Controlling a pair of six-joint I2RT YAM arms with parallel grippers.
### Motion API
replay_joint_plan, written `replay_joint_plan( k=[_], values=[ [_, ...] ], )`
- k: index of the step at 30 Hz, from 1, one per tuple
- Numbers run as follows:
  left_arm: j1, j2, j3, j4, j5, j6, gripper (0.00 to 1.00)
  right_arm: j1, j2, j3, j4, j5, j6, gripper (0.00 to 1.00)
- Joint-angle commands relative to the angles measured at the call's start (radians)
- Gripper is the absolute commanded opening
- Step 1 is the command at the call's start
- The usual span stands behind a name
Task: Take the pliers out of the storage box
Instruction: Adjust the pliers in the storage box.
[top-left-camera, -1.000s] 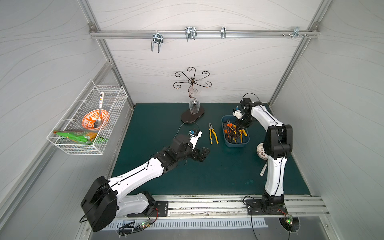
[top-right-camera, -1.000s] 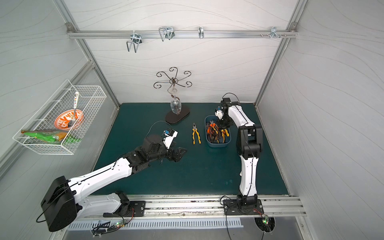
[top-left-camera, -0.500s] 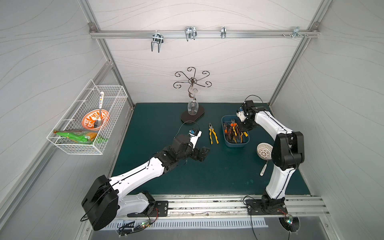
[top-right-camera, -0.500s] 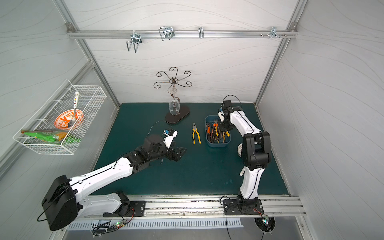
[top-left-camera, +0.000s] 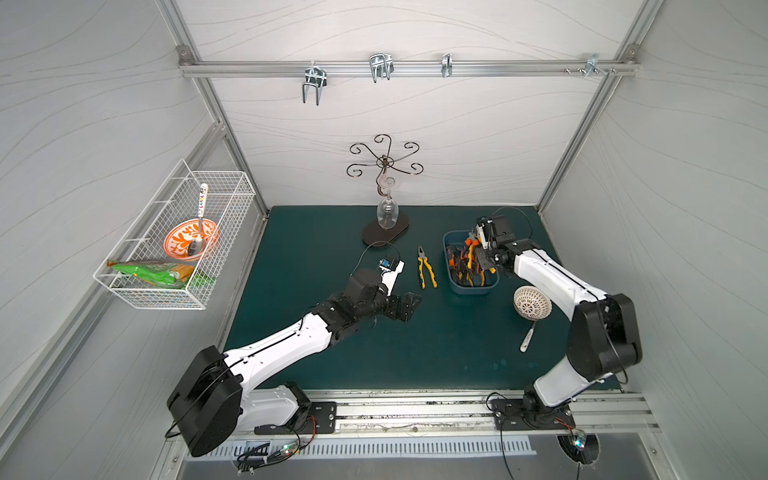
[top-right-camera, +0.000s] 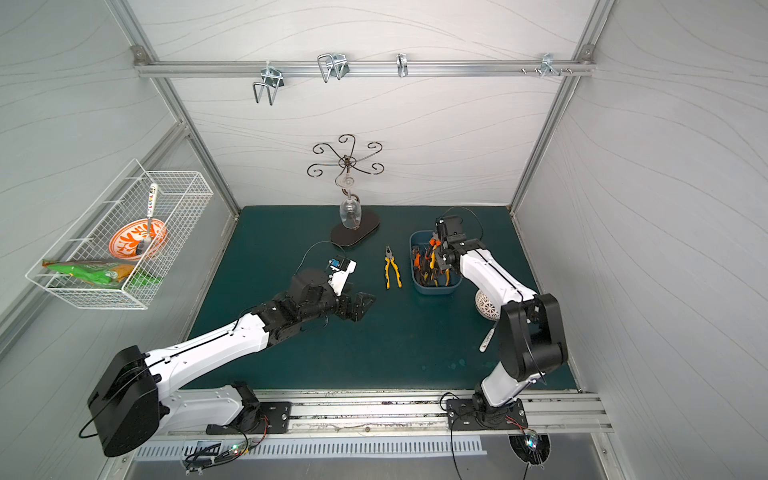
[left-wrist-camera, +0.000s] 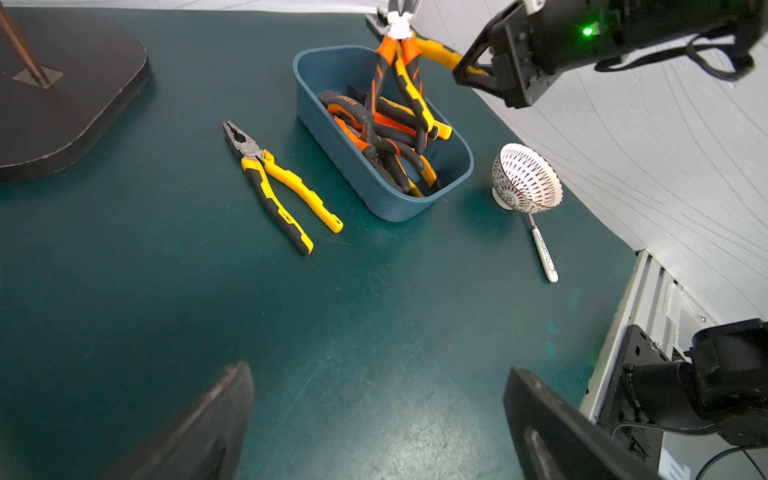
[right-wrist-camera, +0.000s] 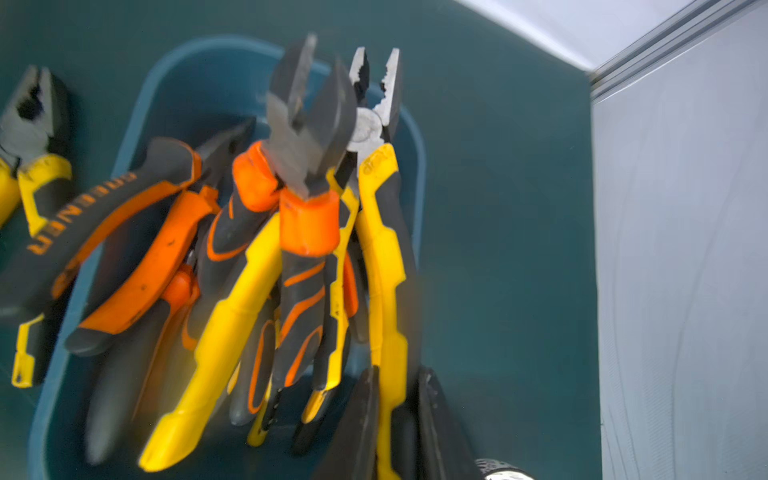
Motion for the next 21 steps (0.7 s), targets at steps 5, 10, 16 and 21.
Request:
replay_joint_plan(
  k=[5, 10, 16, 21],
  values=[
    [-0.001, 0.022, 0.021, 0.067, 0.022, -0.020, 1.00, 0.007, -0.126, -0.059, 0.297, 0.042, 0.001, 0.00],
    [-0.001, 0.033, 0.028, 0.081, 0.032, -0.026, 1.00, 0.009, -0.180, -0.090, 0.354, 0.042, 0.002, 0.00],
    [-0.001, 0.049, 0.040, 0.097, 0.031, -0.041, 1.00, -0.017, -0.155, -0.102, 0.321, -0.063, 0.021, 0.00],
    [0.000, 0.050, 0.050, 0.095, 0.042, -0.039, 1.00, -0.023, -0.066, -0.043, 0.190, -0.146, 0.056, 0.00]
  ],
)
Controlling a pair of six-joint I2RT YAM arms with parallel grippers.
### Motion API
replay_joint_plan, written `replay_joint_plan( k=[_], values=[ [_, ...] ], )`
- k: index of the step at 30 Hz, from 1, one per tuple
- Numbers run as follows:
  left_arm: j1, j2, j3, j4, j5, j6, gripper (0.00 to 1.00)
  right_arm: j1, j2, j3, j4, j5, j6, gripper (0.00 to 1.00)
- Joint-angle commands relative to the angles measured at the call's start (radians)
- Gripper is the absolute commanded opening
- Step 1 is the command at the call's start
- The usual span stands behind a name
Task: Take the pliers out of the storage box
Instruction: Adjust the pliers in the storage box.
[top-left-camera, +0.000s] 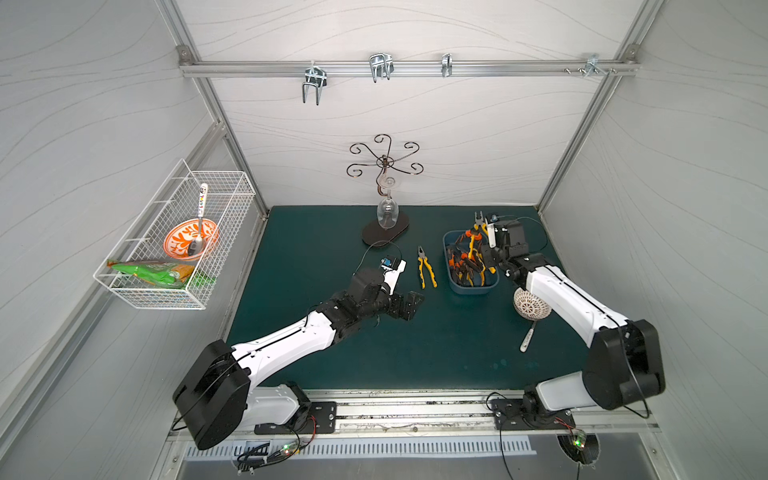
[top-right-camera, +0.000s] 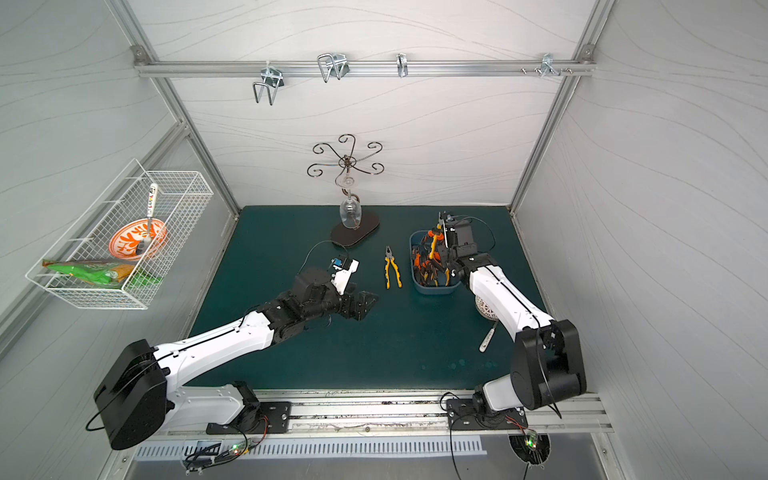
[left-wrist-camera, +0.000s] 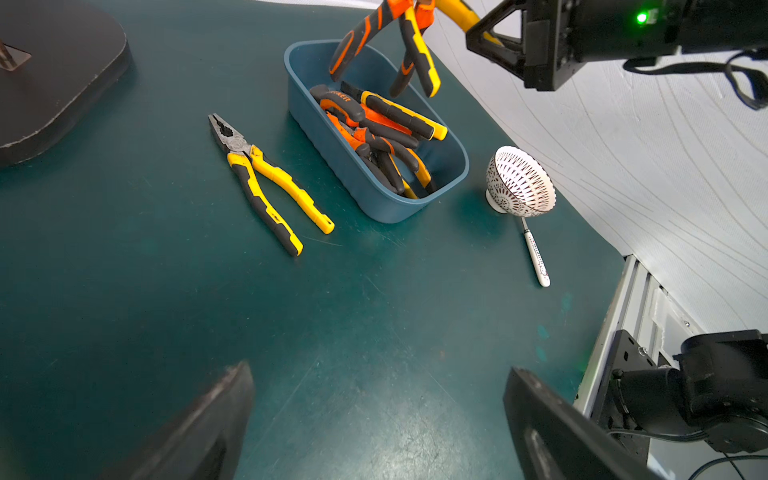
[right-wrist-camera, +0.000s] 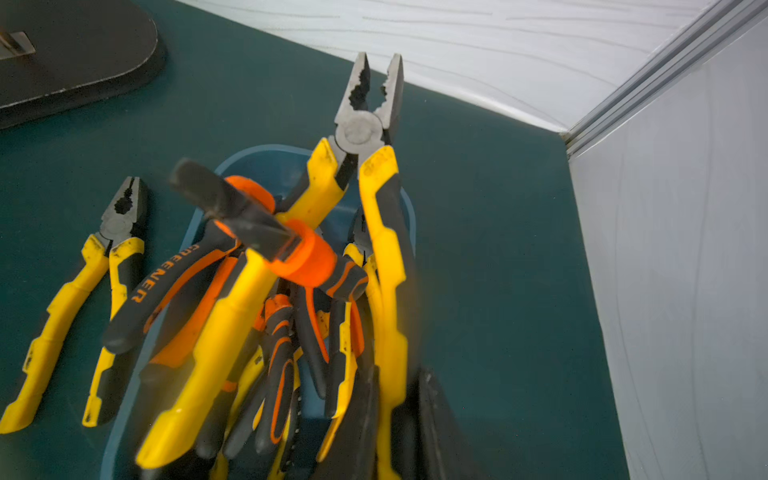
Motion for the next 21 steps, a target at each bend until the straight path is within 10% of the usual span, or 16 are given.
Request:
replay_joint_plan(
  k=[1, 9, 21],
  values=[
    [-0.002, 0.005, 0.047, 0.048, 0.017, -0.006, 1.00, -0.008, 0.021, 0.053, 0.012, -0.080, 0.056, 0.00],
    [-0.001, 0.018, 0.050, 0.046, 0.021, 0.002, 1.00, -0.062, 0.118, 0.101, -0.063, -0.139, 0.078, 0.00],
    [0.000, 0.036, 0.056, 0.045, 0.028, 0.005, 1.00, -0.075, 0.083, 0.097, -0.049, -0.170, 0.106, 0.51]
  ],
)
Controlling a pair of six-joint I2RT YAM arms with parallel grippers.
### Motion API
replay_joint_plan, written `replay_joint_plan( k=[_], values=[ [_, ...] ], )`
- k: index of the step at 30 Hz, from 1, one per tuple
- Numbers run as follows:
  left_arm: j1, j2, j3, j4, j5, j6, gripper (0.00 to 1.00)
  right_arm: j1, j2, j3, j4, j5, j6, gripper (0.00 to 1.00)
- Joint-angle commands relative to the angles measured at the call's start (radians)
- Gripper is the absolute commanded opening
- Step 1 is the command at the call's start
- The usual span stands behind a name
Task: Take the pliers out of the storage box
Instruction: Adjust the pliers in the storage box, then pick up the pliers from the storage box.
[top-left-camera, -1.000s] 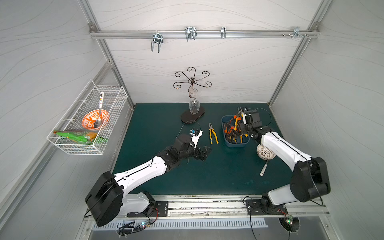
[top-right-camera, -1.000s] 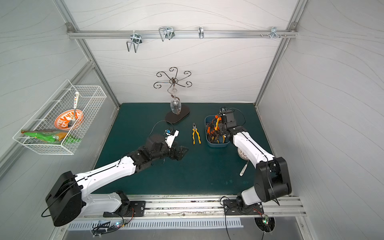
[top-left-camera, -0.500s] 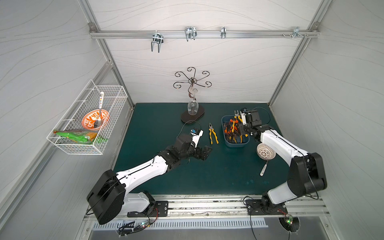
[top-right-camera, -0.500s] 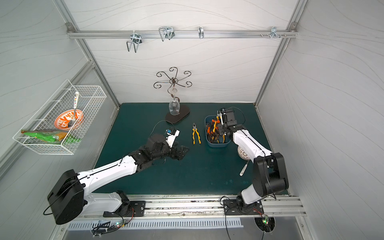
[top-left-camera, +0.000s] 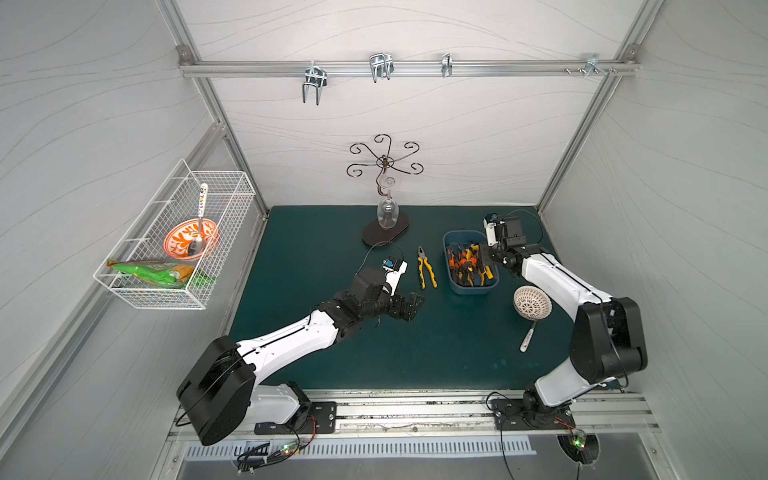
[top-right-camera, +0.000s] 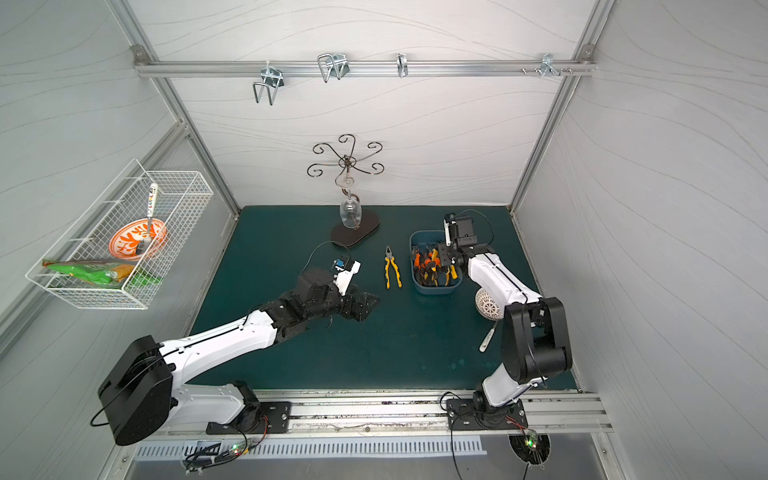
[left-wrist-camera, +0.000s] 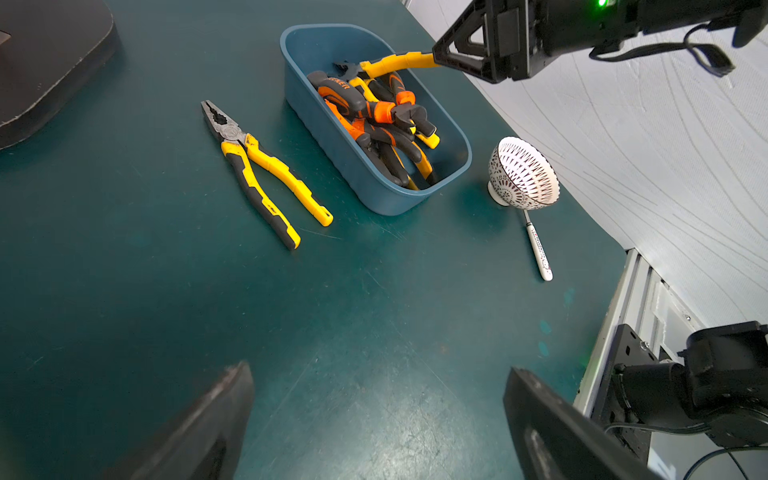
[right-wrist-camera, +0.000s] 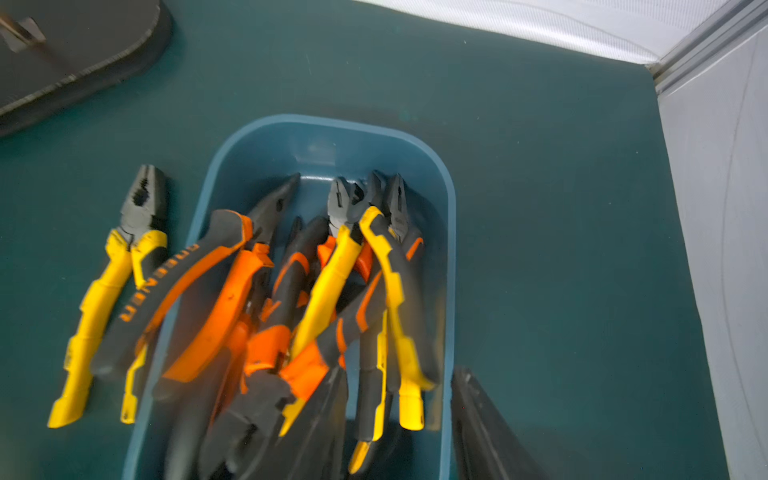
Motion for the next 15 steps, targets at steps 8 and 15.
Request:
replay_joint_plan(
  k=[8, 15],
  values=[
    [0.001, 0.017, 0.062, 0.039, 0.030, 0.005, 1.00, -0.046, 0.189, 0.291, -0.275, -0.090, -0.041, 0.61],
    [0.007, 0.014, 0.062, 0.032, 0.036, 0.008, 1.00, -0.047, 0.417, 0.546, -0.503, -0.124, -0.117, 0.54]
  ],
)
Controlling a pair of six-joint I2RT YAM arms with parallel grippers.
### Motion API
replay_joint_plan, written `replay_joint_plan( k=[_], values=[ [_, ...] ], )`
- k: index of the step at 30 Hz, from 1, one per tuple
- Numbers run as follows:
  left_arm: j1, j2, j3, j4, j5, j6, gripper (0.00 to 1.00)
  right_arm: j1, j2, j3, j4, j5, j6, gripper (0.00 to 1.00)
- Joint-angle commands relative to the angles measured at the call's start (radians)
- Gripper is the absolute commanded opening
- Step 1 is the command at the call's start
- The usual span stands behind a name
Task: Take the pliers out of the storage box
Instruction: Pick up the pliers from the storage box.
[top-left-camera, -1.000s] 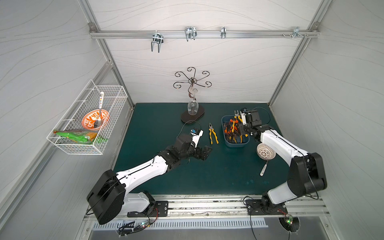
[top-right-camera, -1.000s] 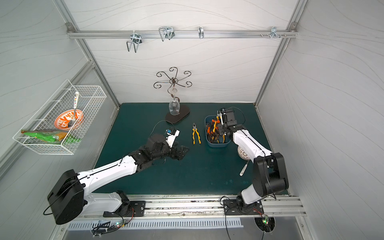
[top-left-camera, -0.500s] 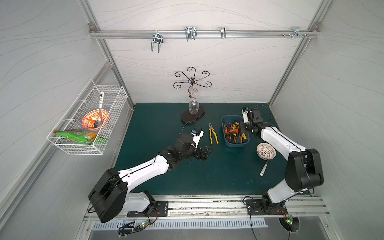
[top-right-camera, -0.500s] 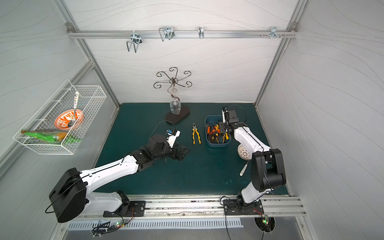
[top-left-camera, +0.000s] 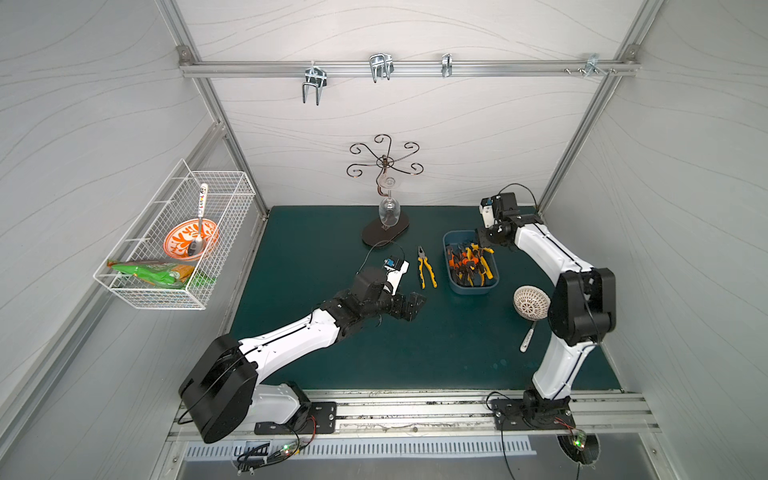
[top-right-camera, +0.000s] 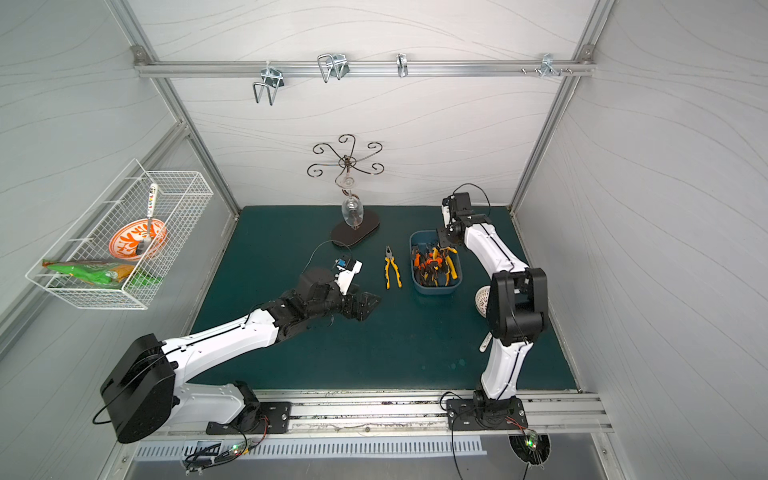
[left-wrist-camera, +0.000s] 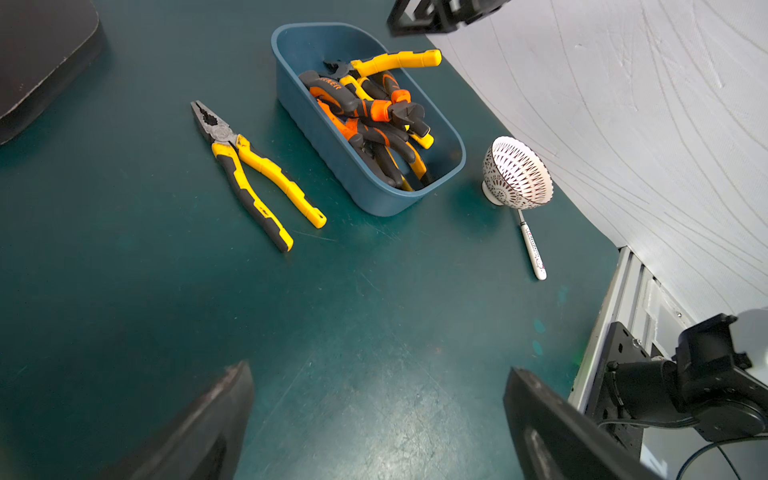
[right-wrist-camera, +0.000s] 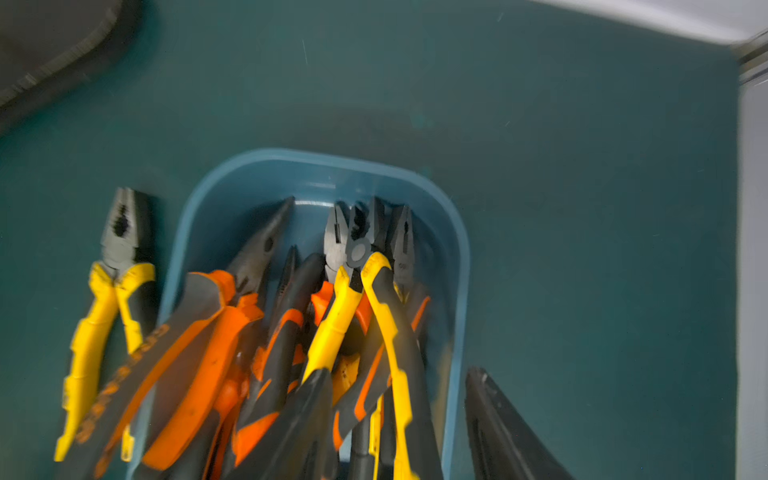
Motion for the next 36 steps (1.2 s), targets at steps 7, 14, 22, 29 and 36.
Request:
replay_joint_plan(
  k=[7, 14, 22, 29, 36],
  values=[
    [0.007, -0.011, 0.042, 0.023, 0.015, 0.012, 1.00, -0.001, 0.143, 0.147, -0.215, -0.018, -0.059, 0.36],
    [0.007, -0.007, 0.048, 0.023, 0.015, 0.011, 1.00, 0.006, 0.118, 0.126, -0.185, 0.024, -0.058, 0.00],
    [0.011, -0.006, 0.045, 0.023, 0.010, 0.007, 1.00, 0.115, -0.134, -0.207, 0.274, 0.290, -0.122, 0.00],
    [0.015, -0.006, 0.040, 0.034, 0.023, -0.003, 1.00, 0.207, -0.284, -0.442, 0.666, 0.473, -0.189, 0.00],
    [0.015, -0.016, 0.034, 0.034, 0.018, -0.003, 1.00, 0.225, -0.389, -0.575, 0.901, 0.551, -0.209, 0.00]
  ],
)
